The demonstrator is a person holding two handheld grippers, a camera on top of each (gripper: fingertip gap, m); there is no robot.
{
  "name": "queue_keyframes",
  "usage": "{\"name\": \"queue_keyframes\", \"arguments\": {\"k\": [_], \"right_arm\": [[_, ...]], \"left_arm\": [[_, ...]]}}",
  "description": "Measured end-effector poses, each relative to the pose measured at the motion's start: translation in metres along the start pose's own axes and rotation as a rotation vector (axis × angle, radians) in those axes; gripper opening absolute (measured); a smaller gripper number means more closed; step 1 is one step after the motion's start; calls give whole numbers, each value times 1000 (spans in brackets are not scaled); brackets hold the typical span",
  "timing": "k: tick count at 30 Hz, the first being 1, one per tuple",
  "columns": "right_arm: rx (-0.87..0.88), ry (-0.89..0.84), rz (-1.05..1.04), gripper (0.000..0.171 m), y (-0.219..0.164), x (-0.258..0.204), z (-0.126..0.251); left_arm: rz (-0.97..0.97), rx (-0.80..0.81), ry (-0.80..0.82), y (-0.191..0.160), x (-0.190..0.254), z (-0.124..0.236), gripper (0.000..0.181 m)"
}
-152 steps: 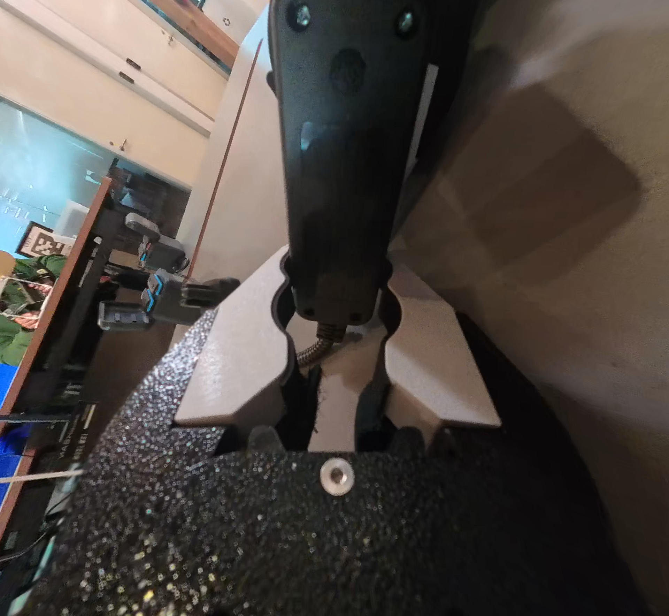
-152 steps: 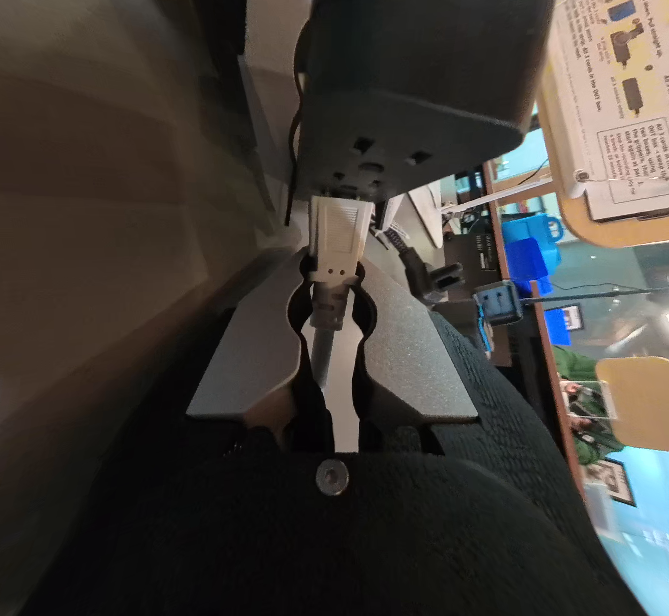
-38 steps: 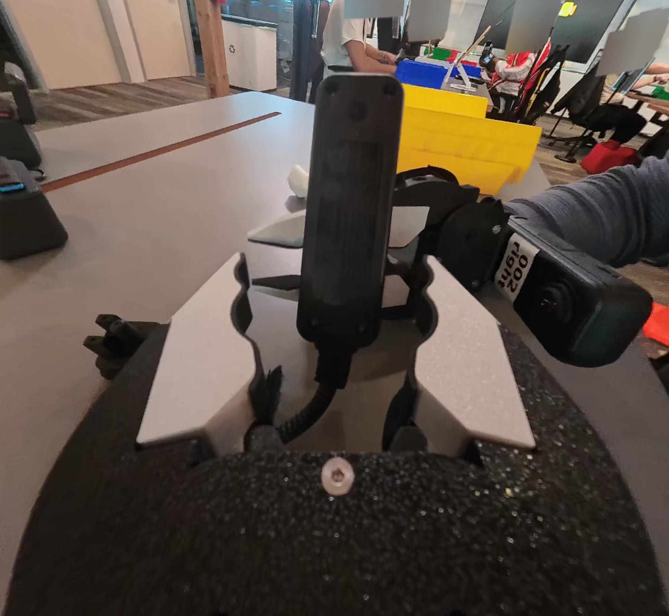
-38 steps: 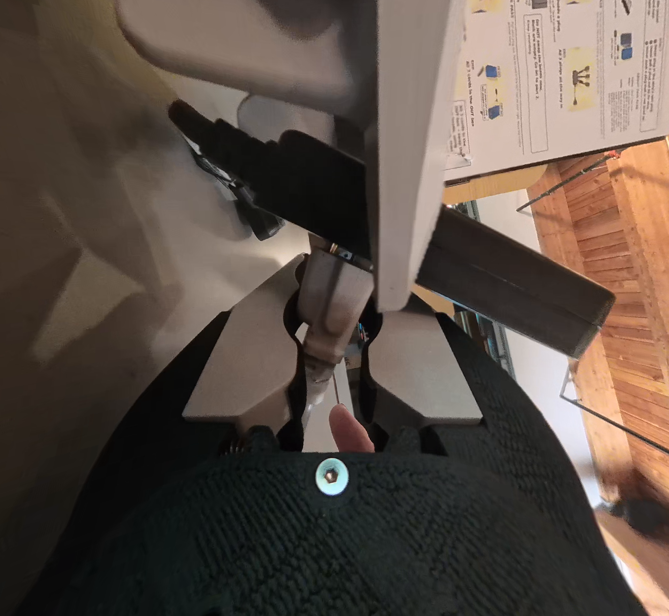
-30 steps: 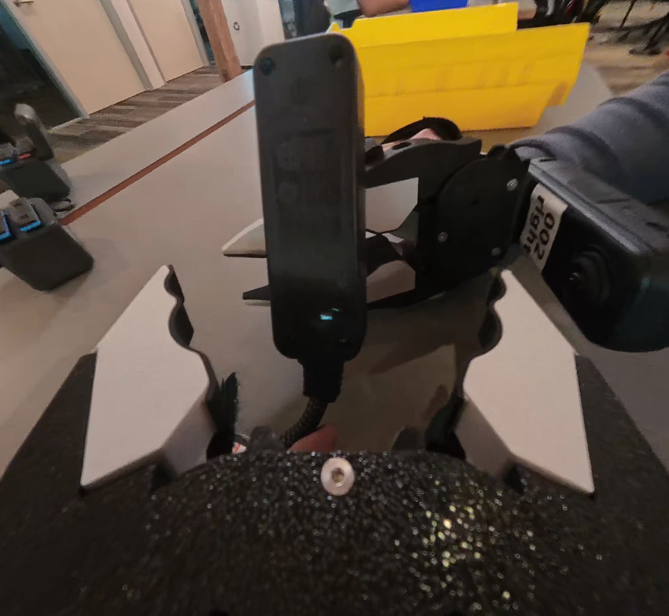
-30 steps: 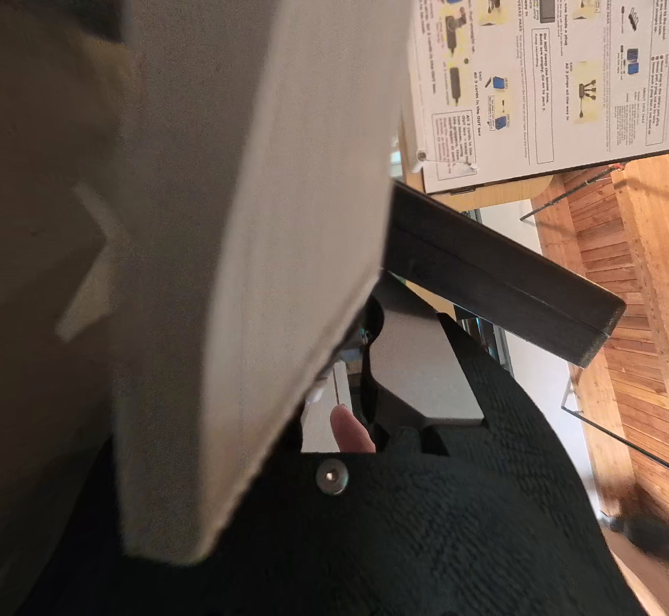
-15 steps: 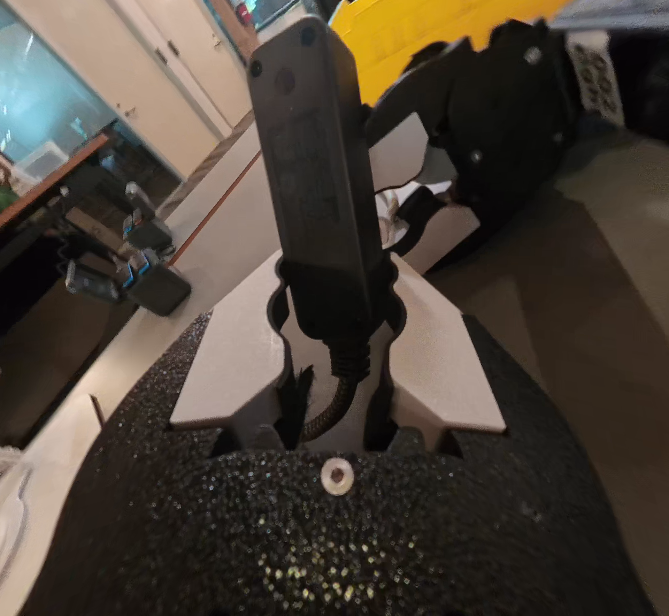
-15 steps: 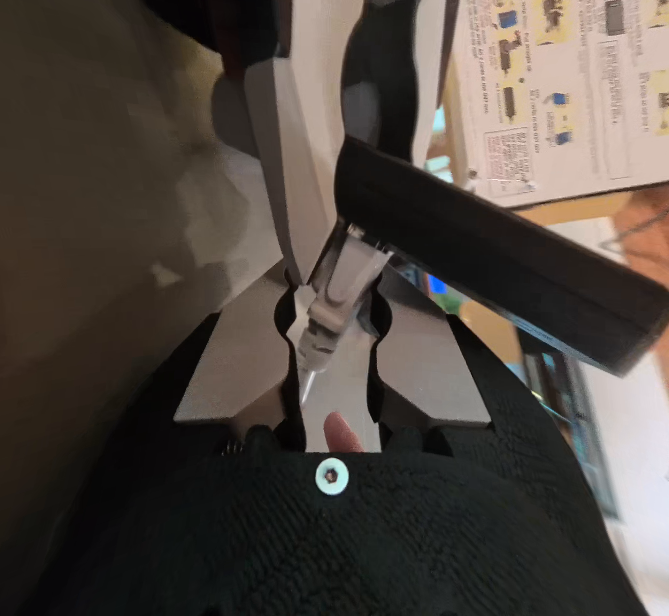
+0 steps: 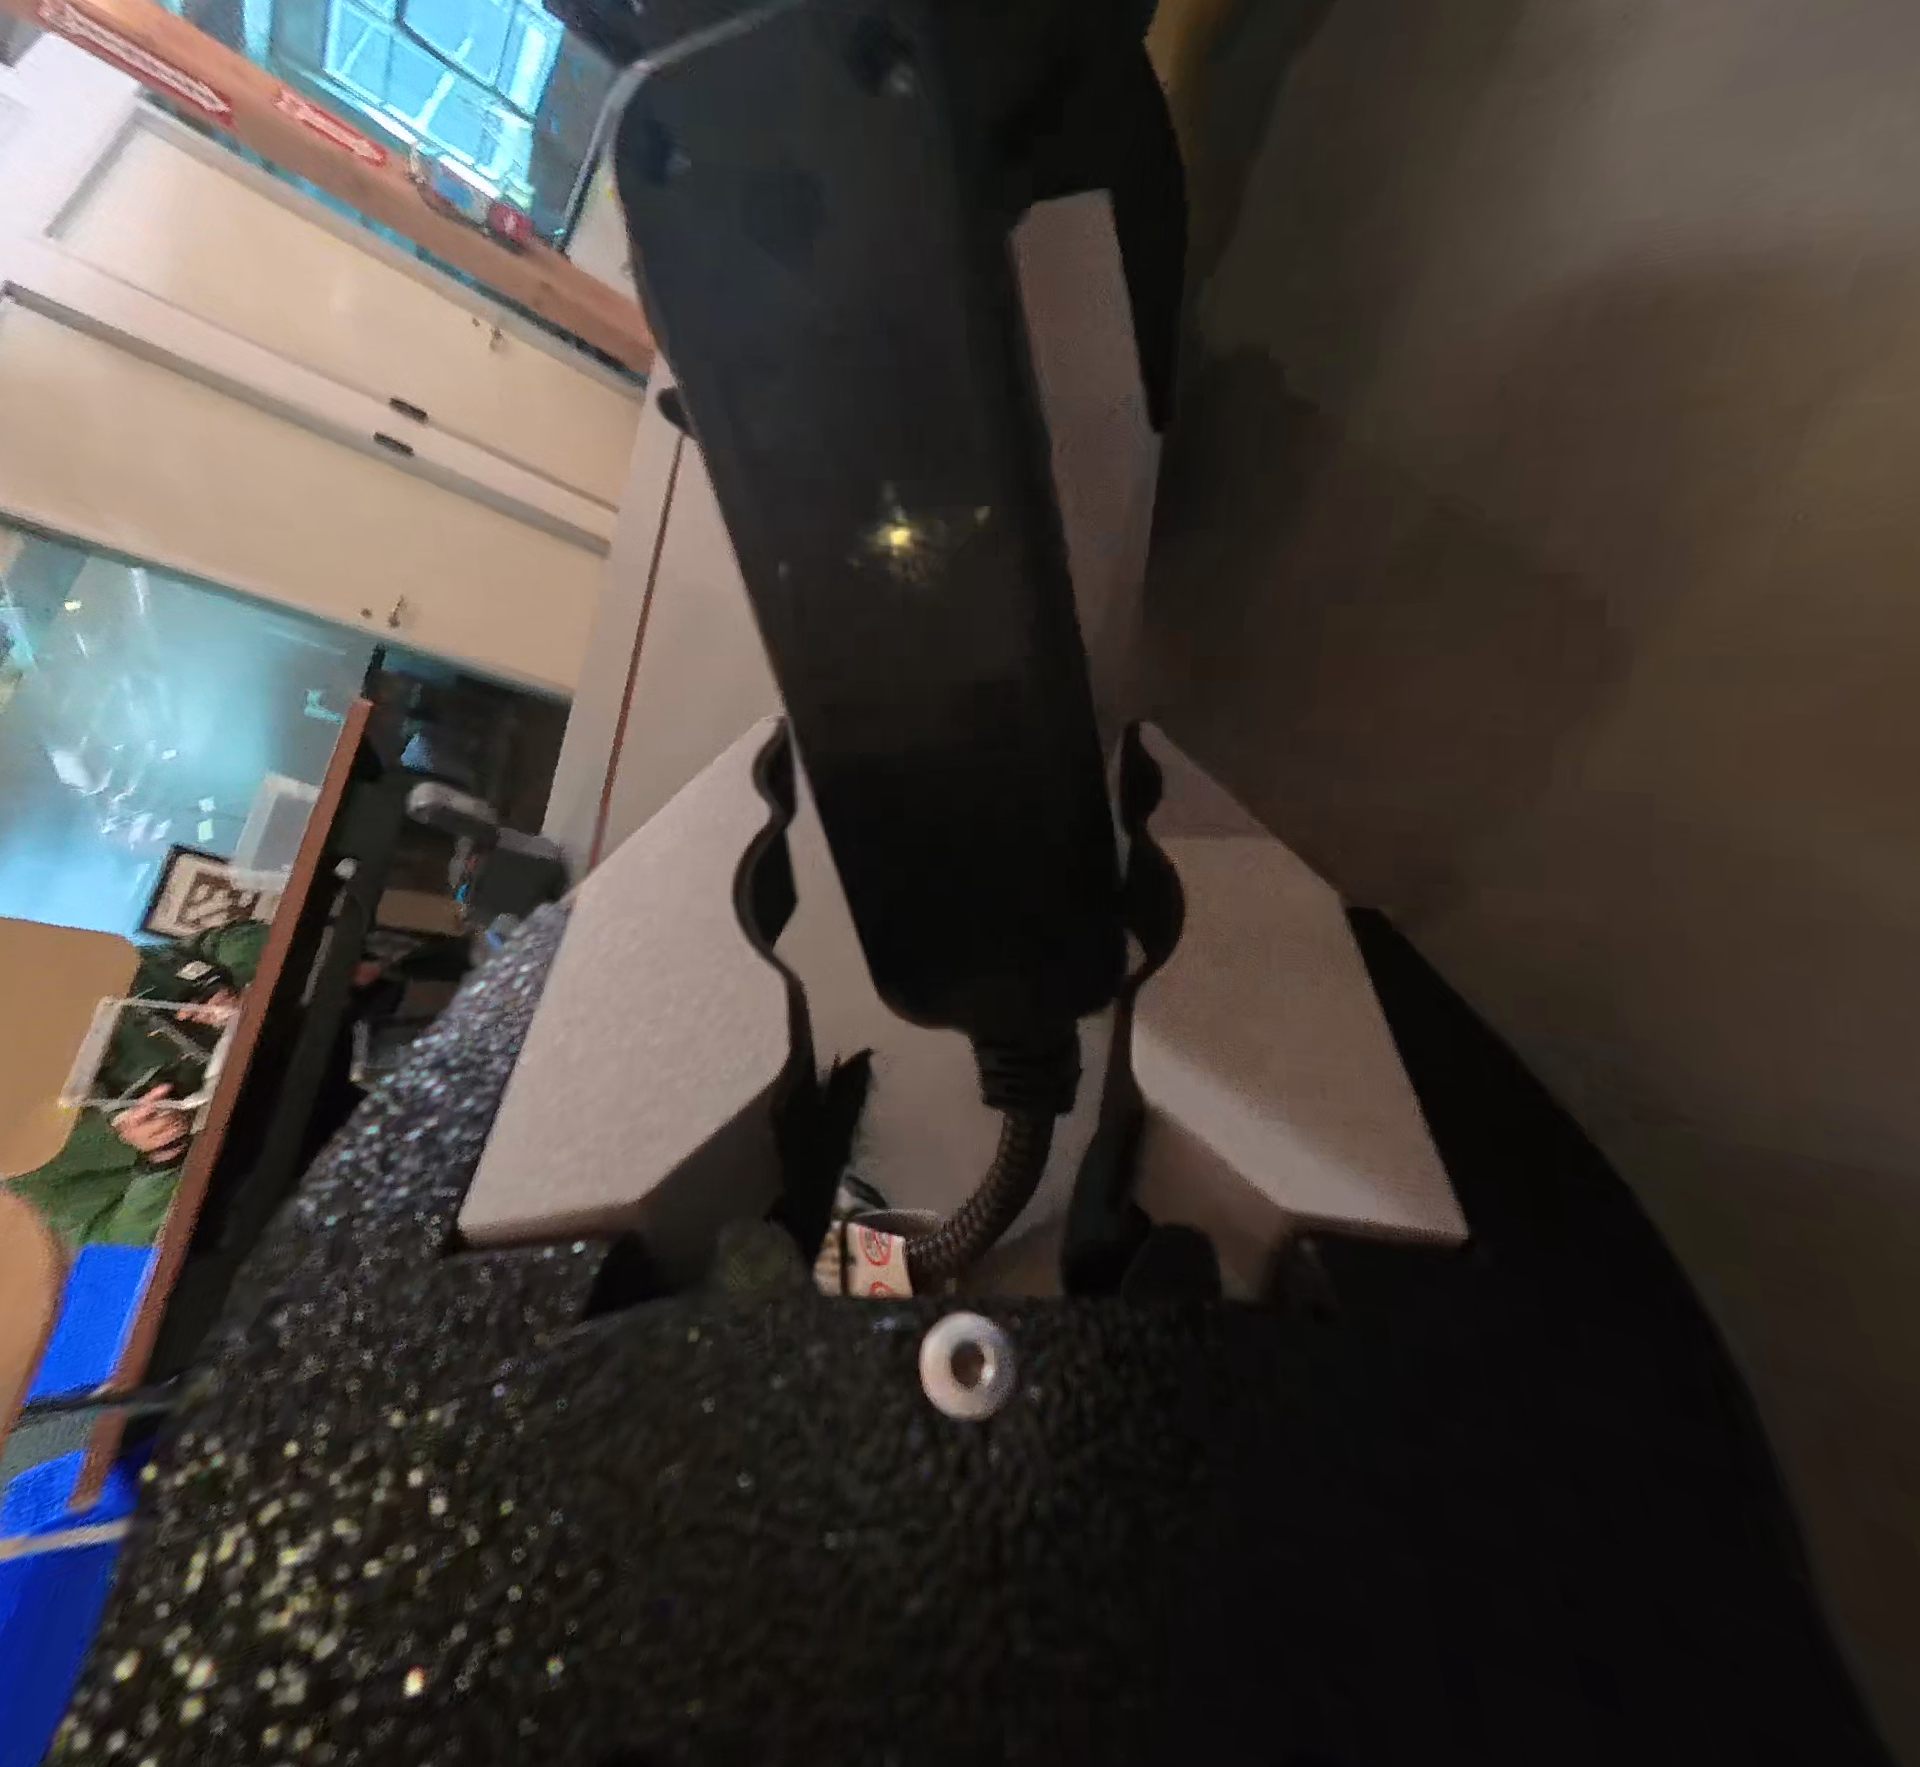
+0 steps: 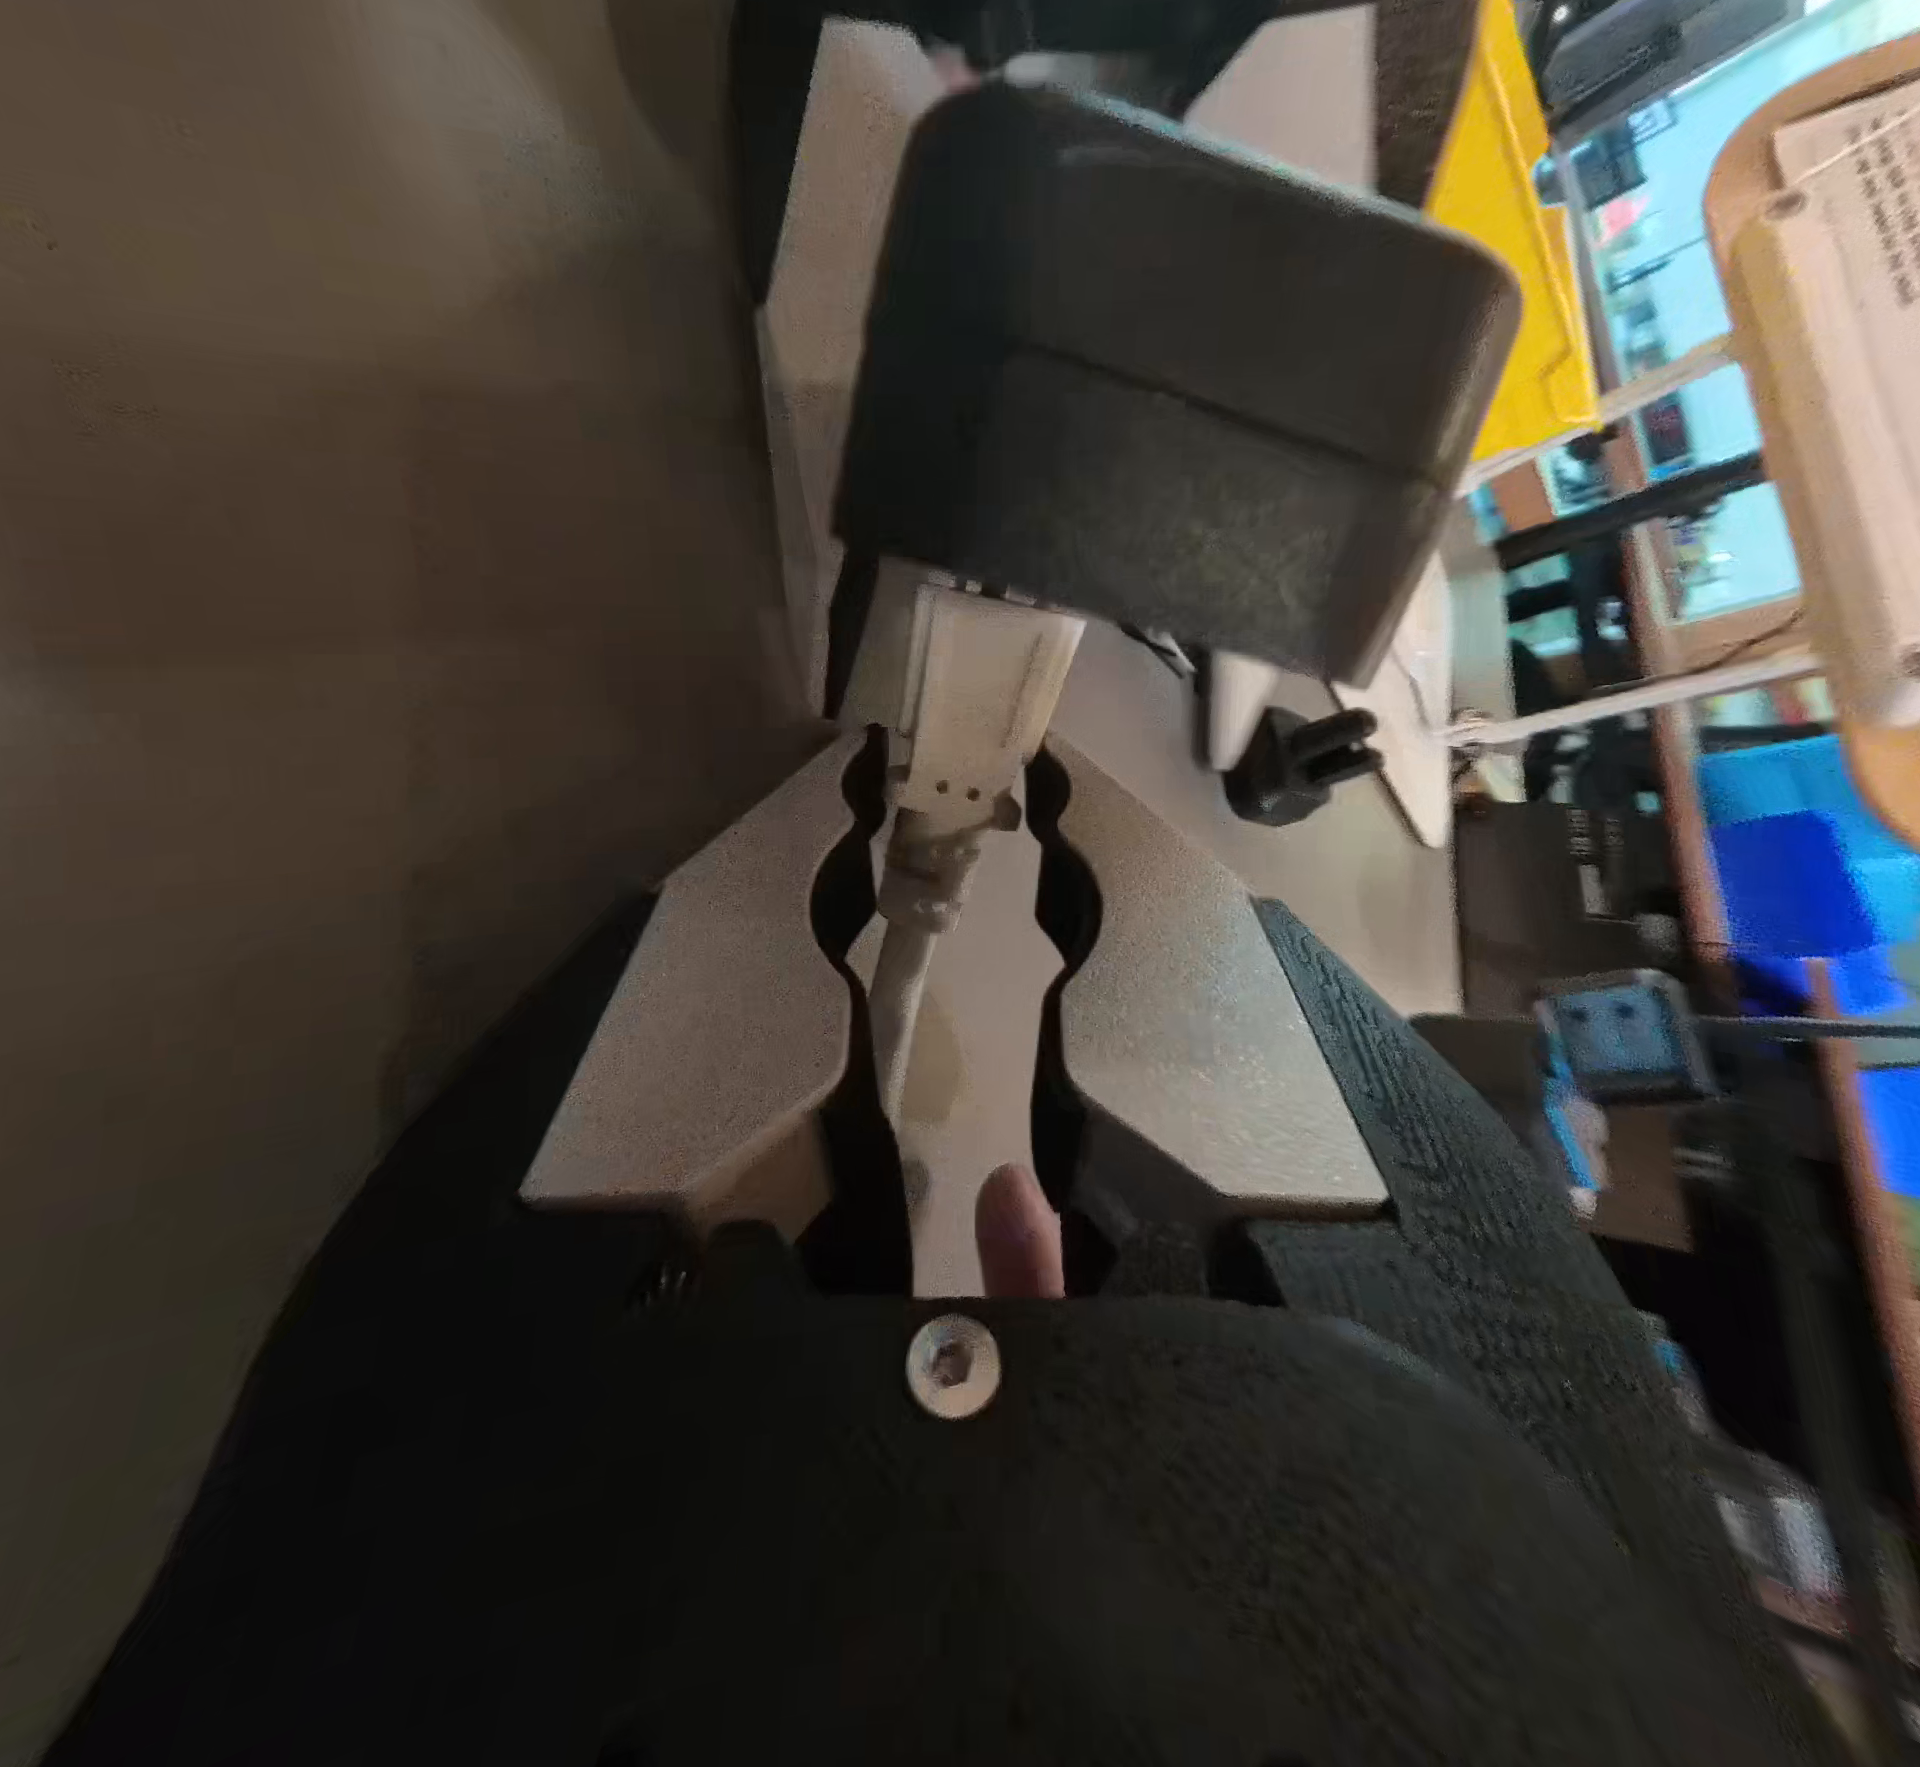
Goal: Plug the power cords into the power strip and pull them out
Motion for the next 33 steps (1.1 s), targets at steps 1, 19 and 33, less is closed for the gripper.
{"name": "queue_keyframes", "arguments": {"k": [1, 19, 33], "right_arm": [[-25, -27, 53, 25, 0, -1, -2], [-121, -243, 189, 24, -5, 3, -1], [-22, -209, 132, 22, -2, -1, 9]], "left_arm": [[-19, -20, 11, 2, 0, -1, 59], [-9, -48, 50, 0, 2, -8, 50], [96, -76, 14, -2, 3, -6, 51]]}}
Point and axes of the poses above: each gripper's, where its closed fingertips meet, z back along the fingers, y out of its top, x = y × z across the jaws, the point moved 4 cm from there along z, back along the fingers, and after that the axes turned 6 degrees about -z, right-handed, at the moved point
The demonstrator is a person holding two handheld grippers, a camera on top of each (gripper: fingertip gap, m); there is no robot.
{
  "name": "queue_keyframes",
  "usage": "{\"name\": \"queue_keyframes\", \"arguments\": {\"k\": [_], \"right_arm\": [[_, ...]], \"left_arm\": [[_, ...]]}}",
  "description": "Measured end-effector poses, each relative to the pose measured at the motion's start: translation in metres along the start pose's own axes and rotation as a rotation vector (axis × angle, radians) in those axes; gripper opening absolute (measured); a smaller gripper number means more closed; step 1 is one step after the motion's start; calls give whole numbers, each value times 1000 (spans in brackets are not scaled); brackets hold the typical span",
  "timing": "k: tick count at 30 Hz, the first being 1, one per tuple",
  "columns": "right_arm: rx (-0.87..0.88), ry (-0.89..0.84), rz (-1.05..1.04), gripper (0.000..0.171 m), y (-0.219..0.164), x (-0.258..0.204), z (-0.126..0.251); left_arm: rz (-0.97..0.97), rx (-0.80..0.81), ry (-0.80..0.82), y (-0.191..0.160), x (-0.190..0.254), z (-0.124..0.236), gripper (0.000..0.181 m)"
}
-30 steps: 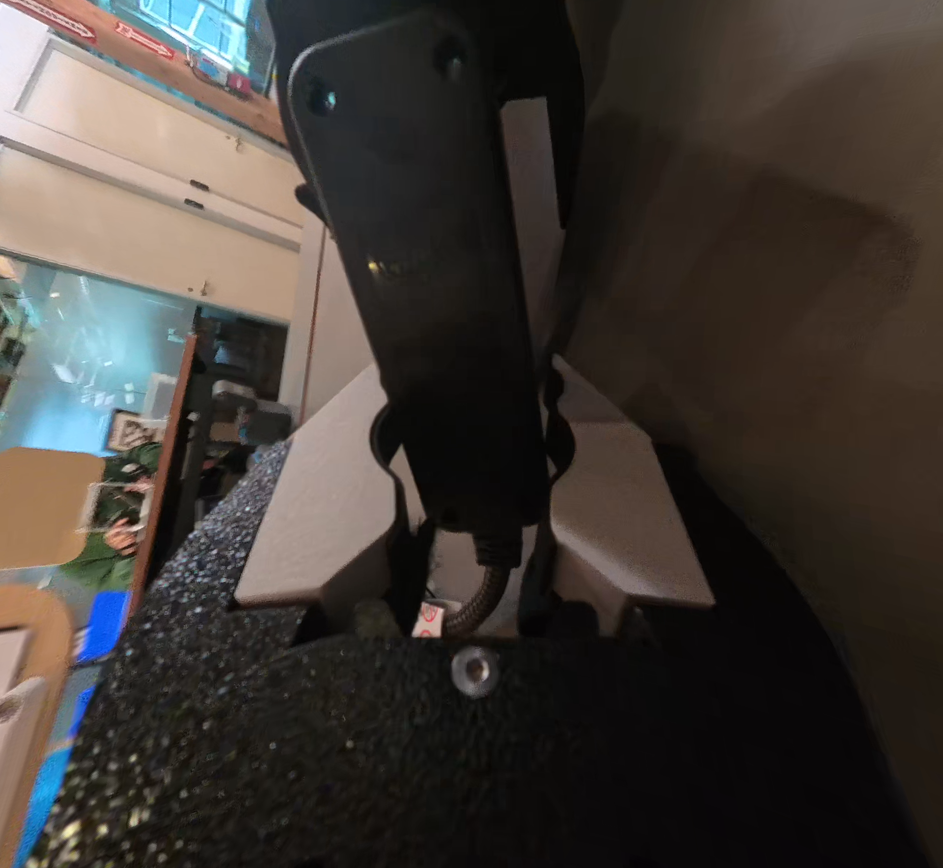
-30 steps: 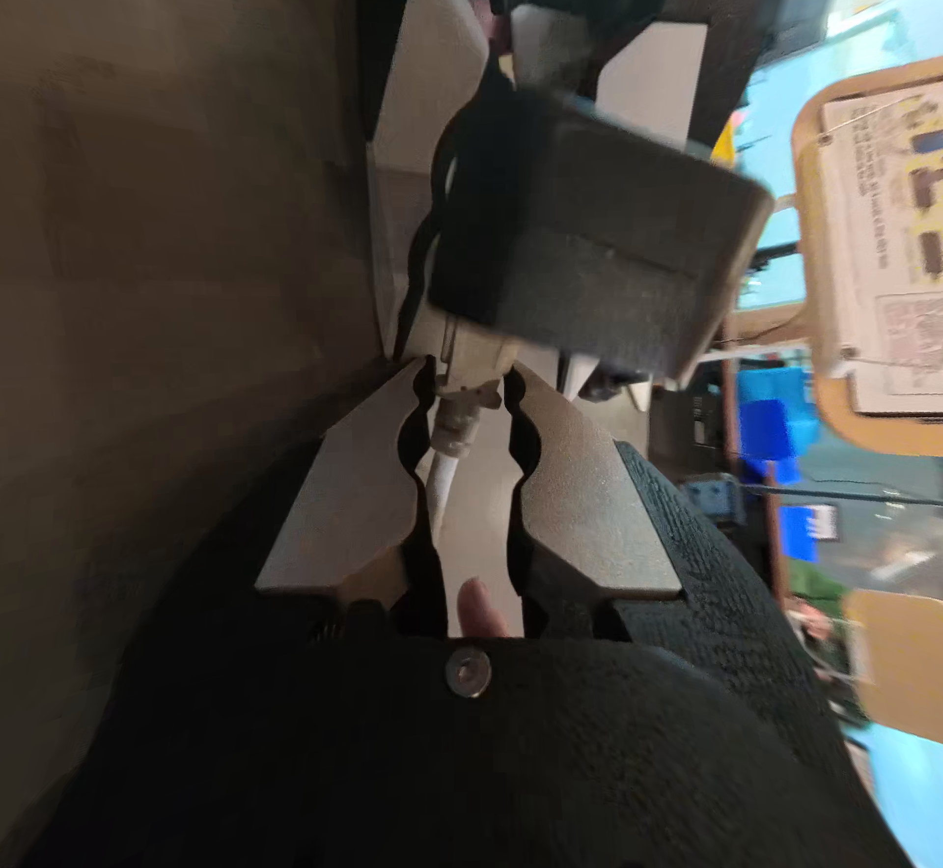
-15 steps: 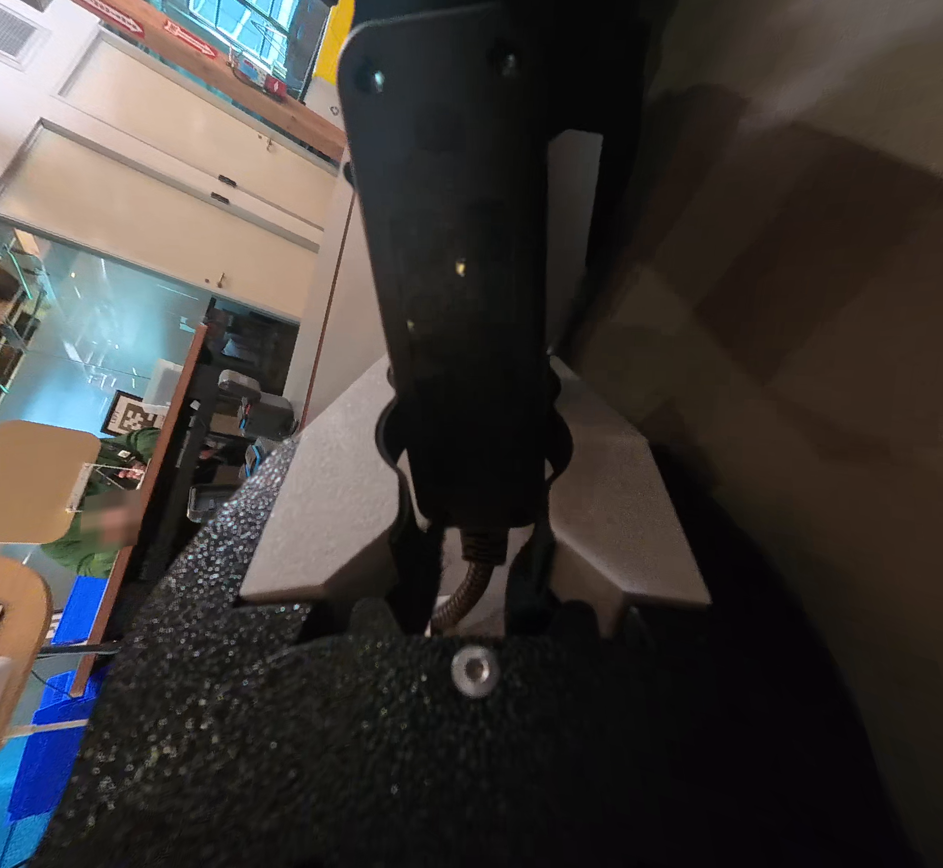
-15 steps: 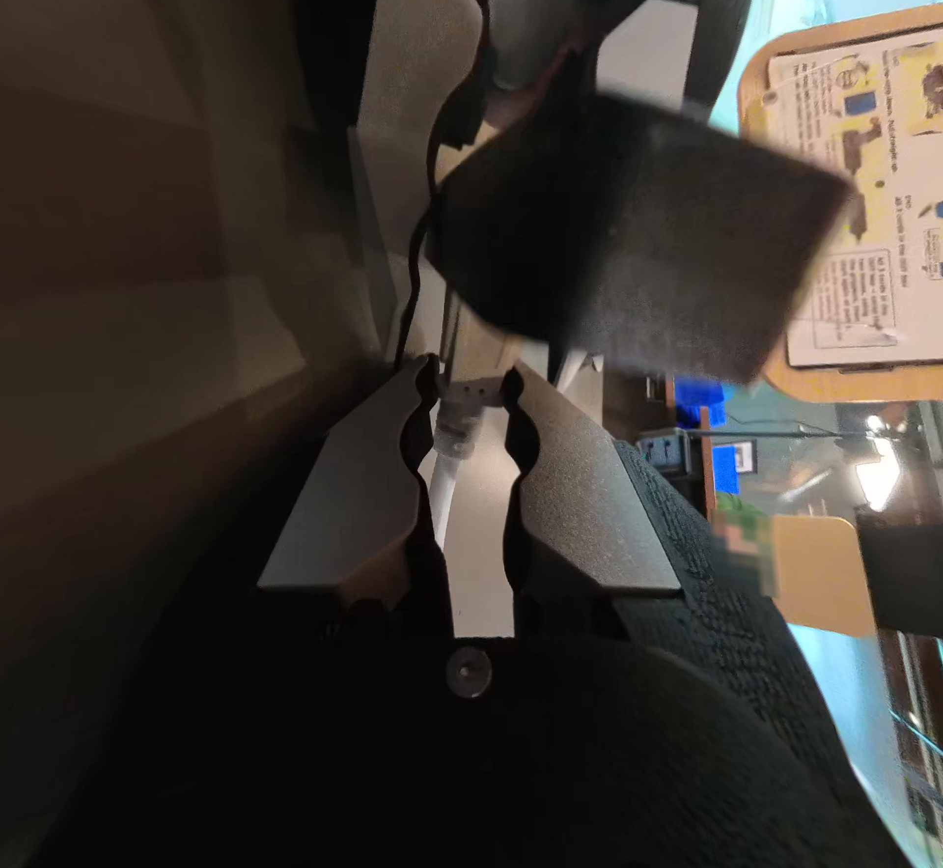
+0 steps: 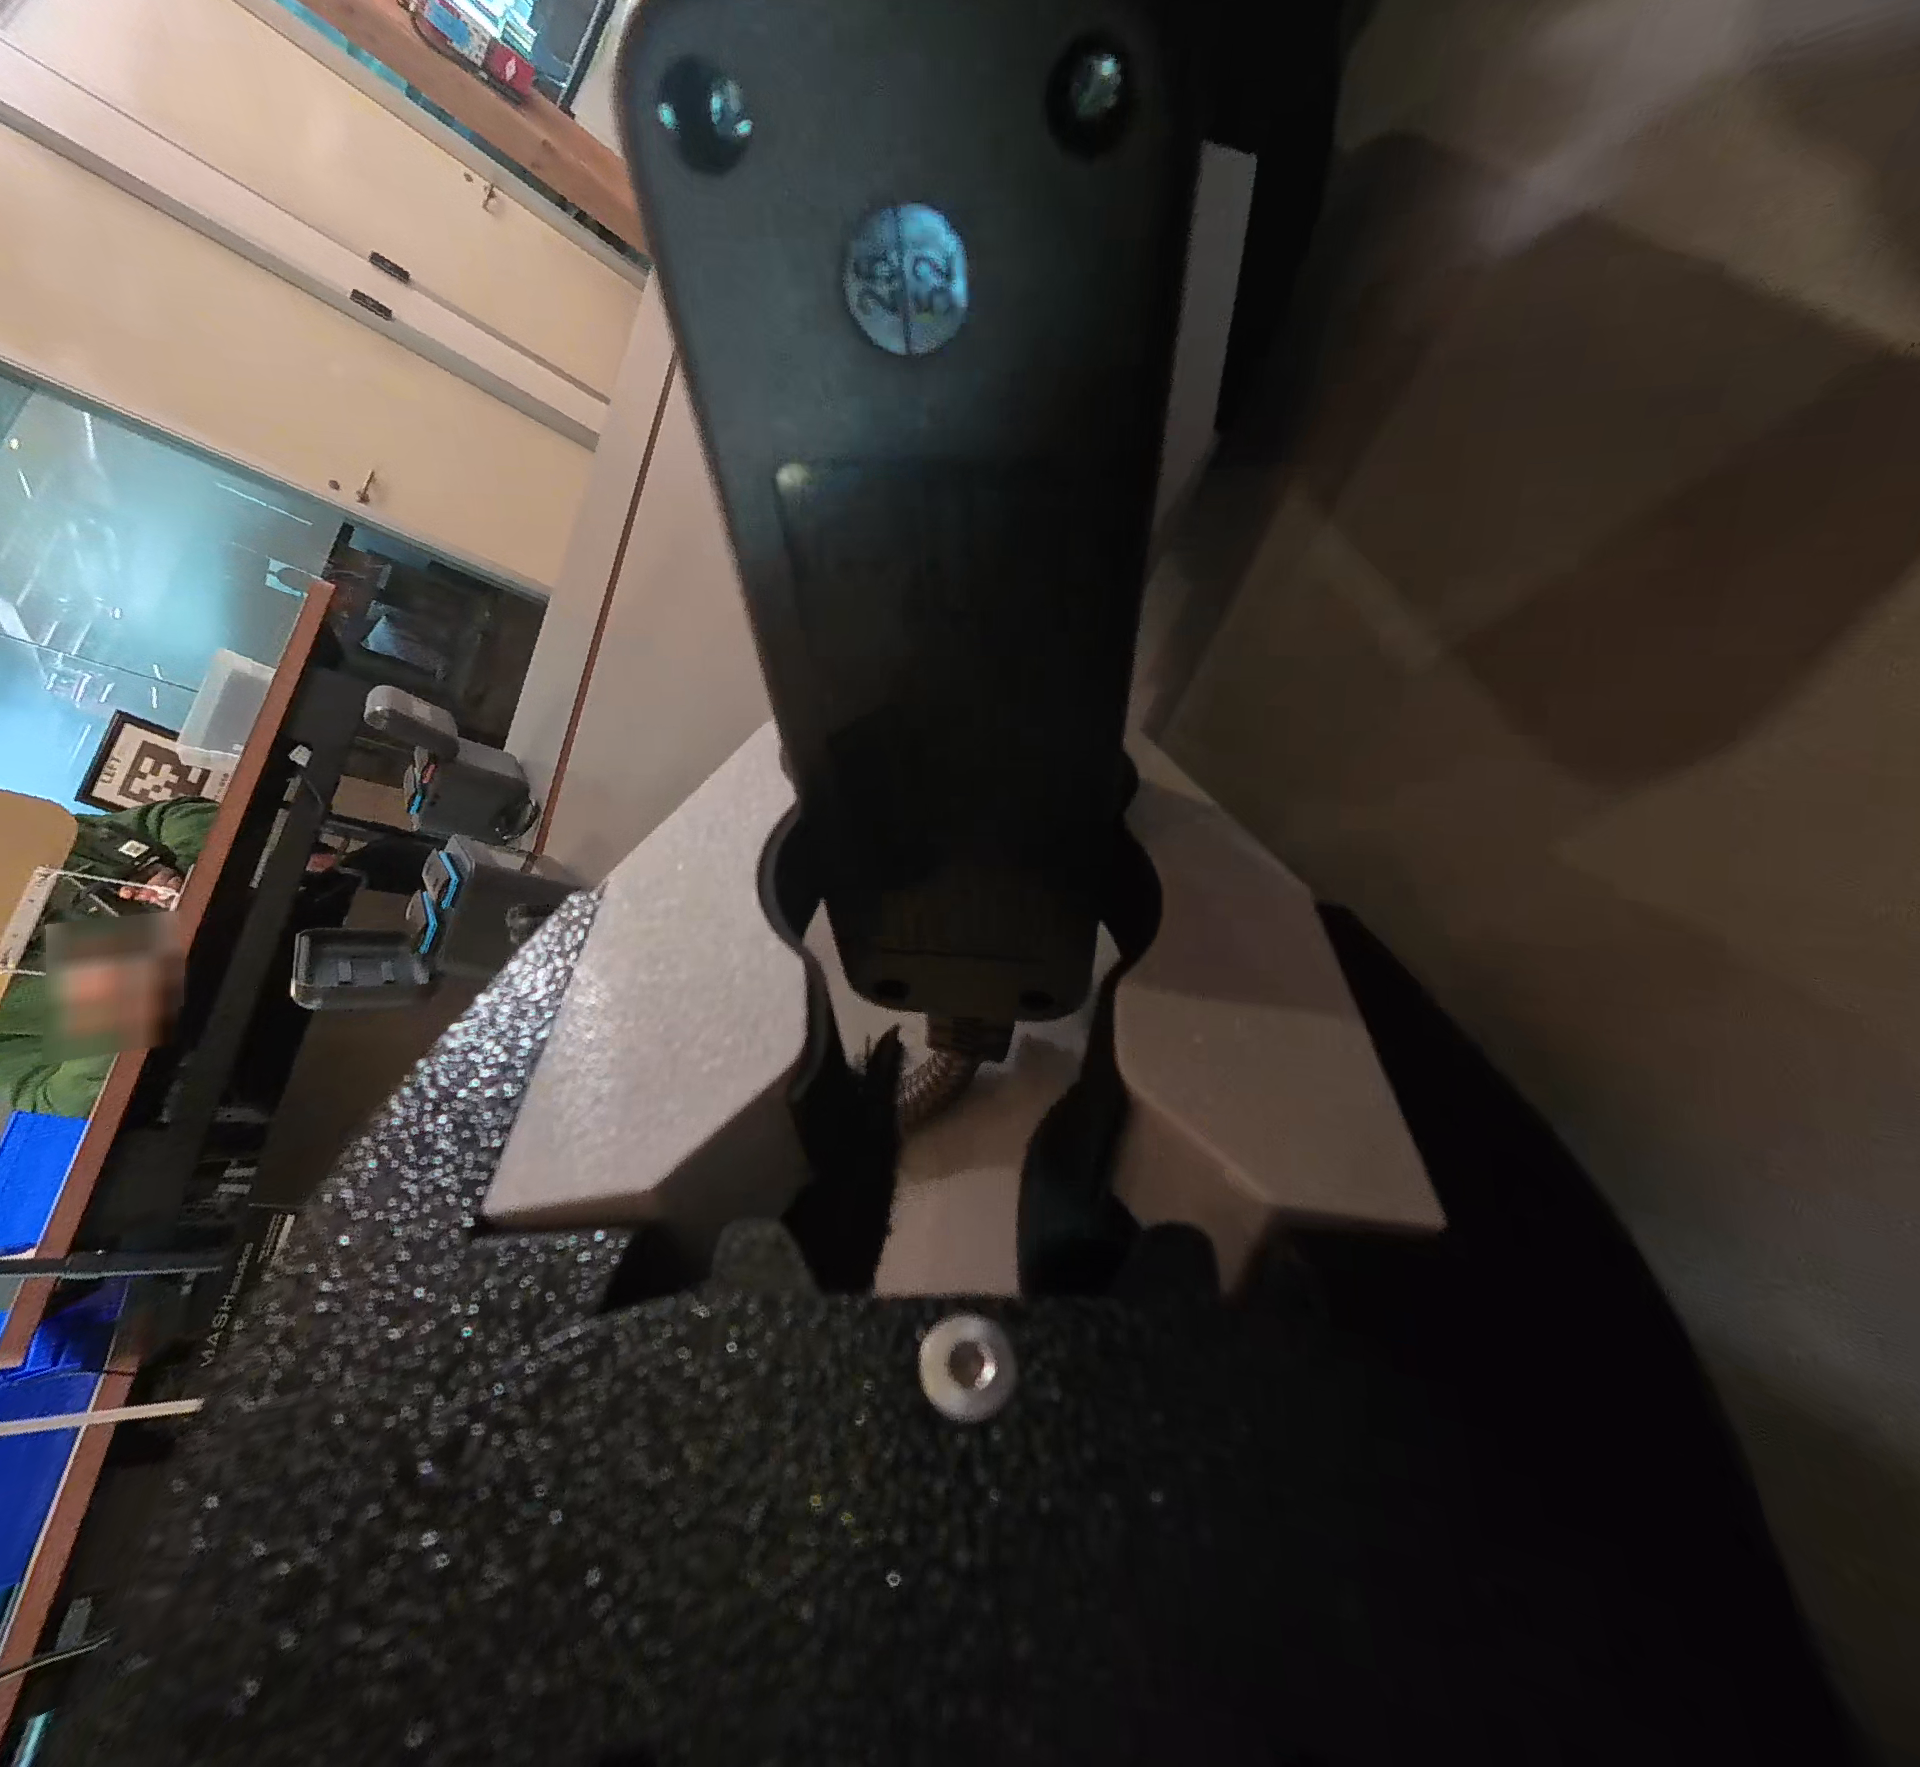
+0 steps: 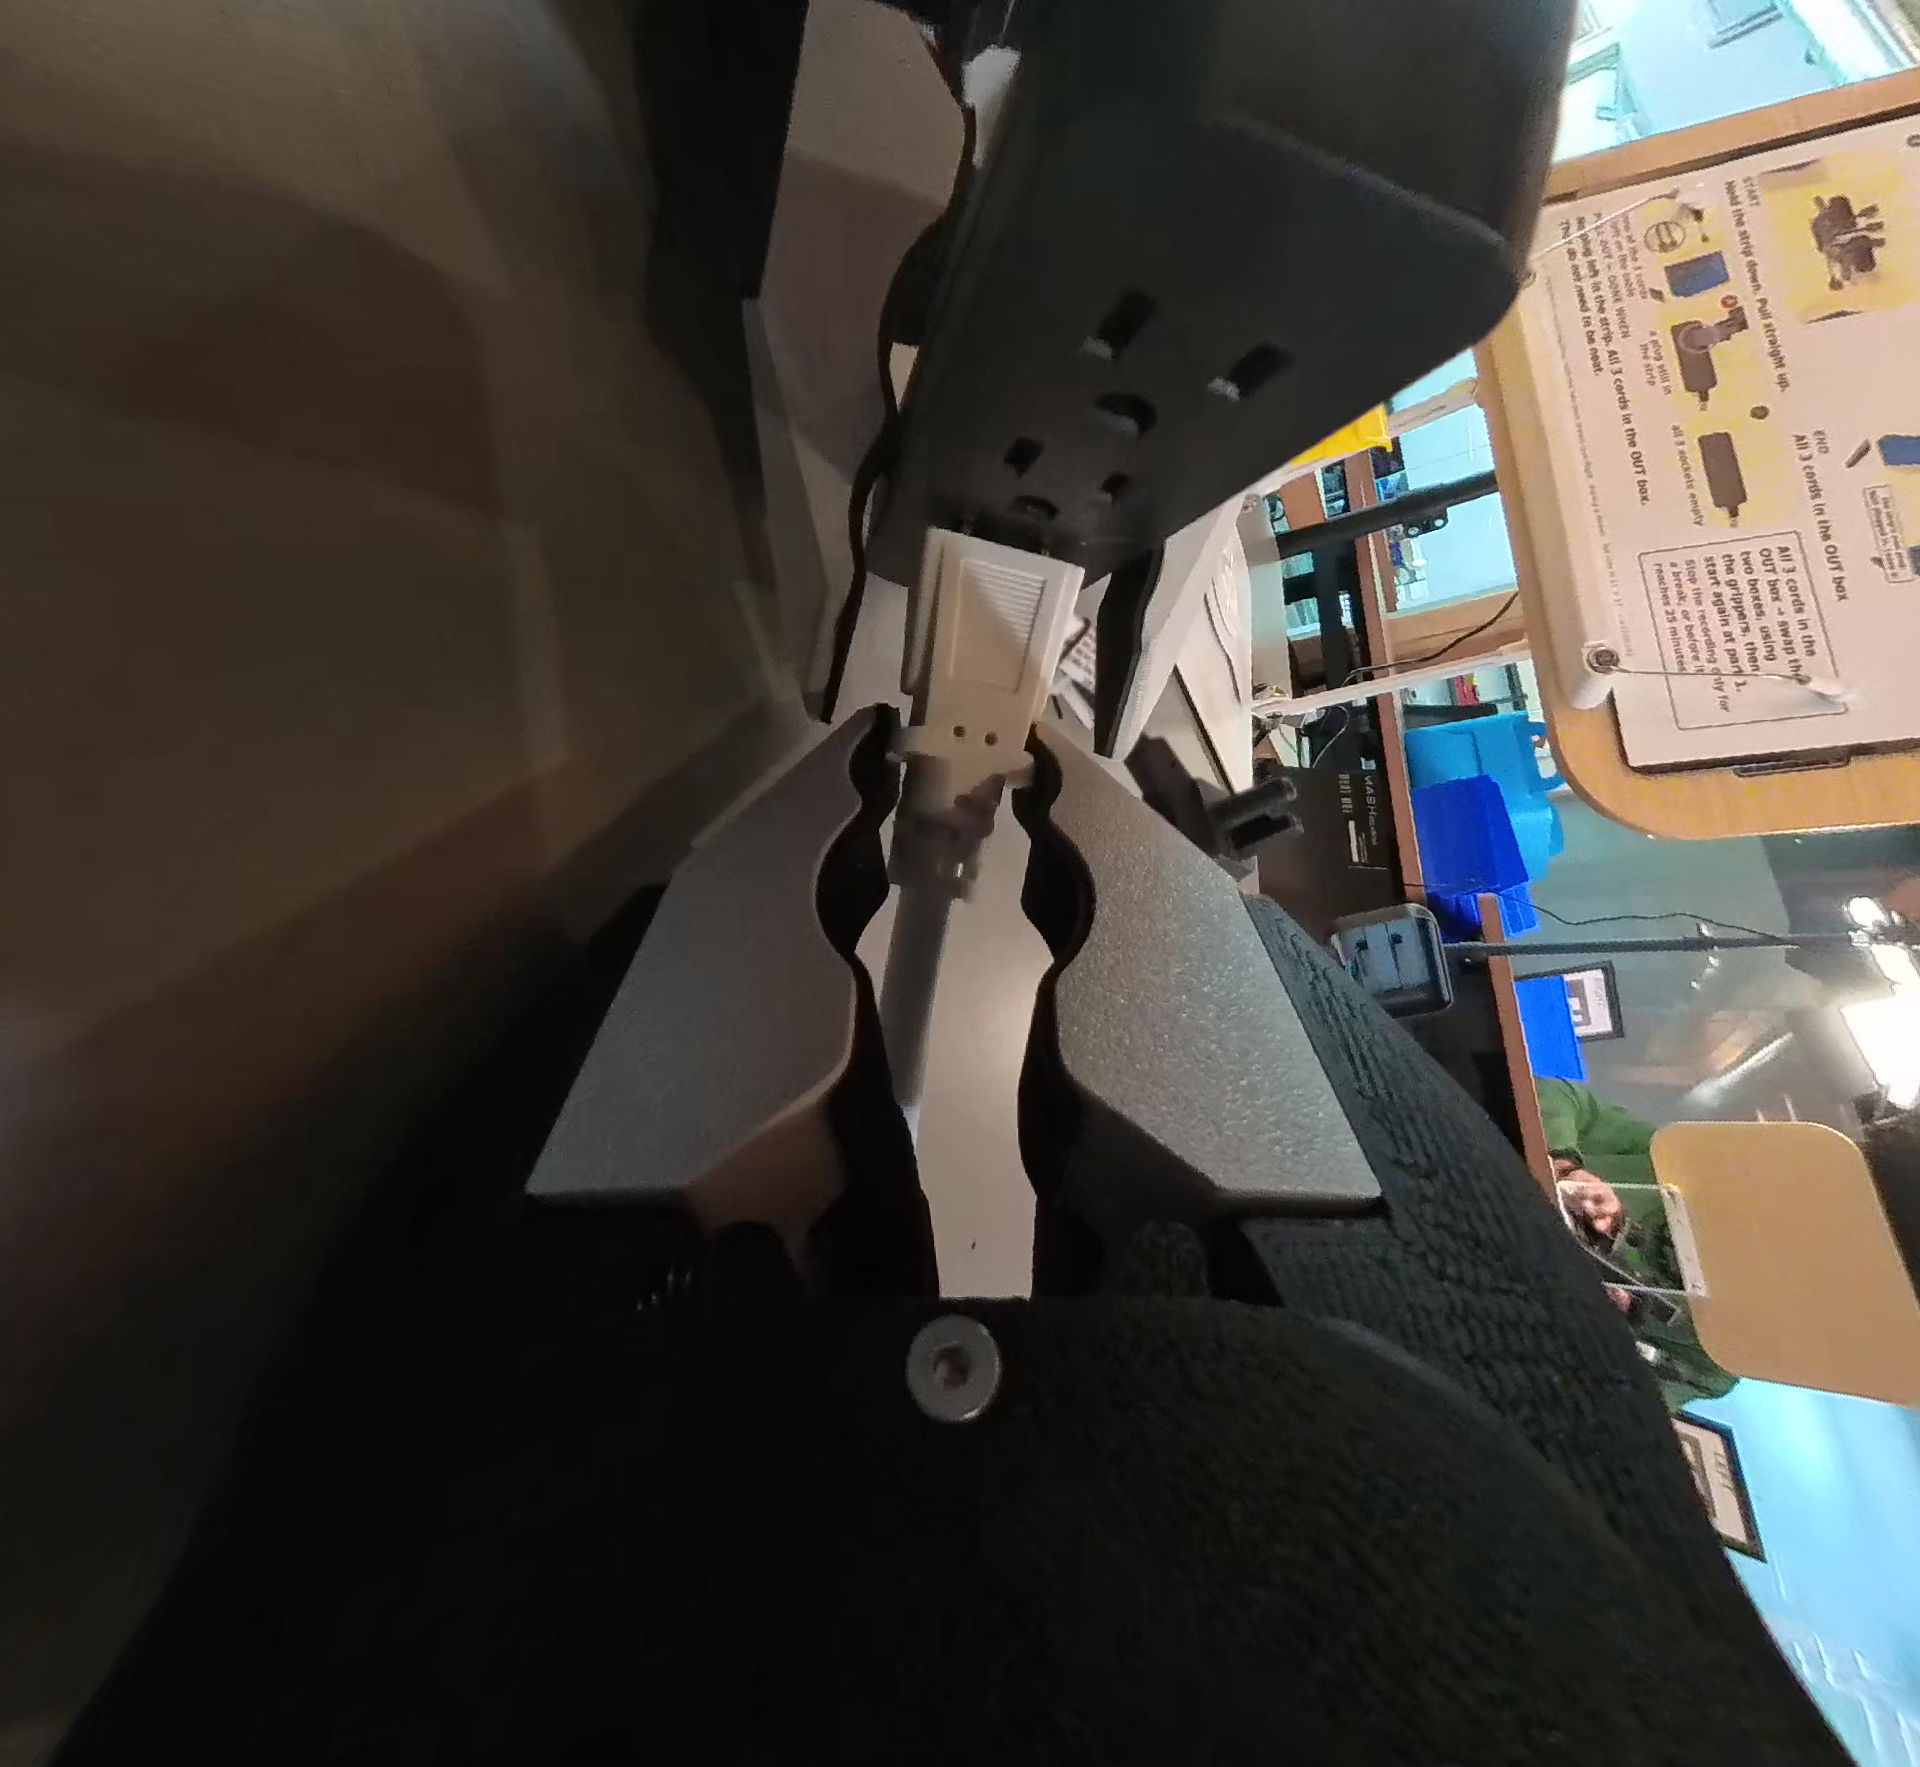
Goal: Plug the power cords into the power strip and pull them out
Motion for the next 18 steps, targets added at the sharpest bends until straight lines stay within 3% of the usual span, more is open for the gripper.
{"name": "queue_keyframes", "arguments": {"k": [9, 13, 18], "right_arm": [[51, 97, -132, 22, 4, -7, 14], [29, 149, -186, 21, -5, -16, 26], [-27, 129, -144, 21, -8, -13, 28]], "left_arm": [[123, 42, -73, 13, 7, 1, 54], [241, 129, -197, 20, 12, 4, 44], [202, 102, -156, 23, 10, -1, 43]]}}
Point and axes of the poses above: each gripper's, where its closed fingertips meet, z back along the fingers, y out of its top, x = y × z across the jaws, the point moved 4 cm from there along z, back along the fingers, and after that the axes turned 6 degrees about -z, right-handed, at the moved point
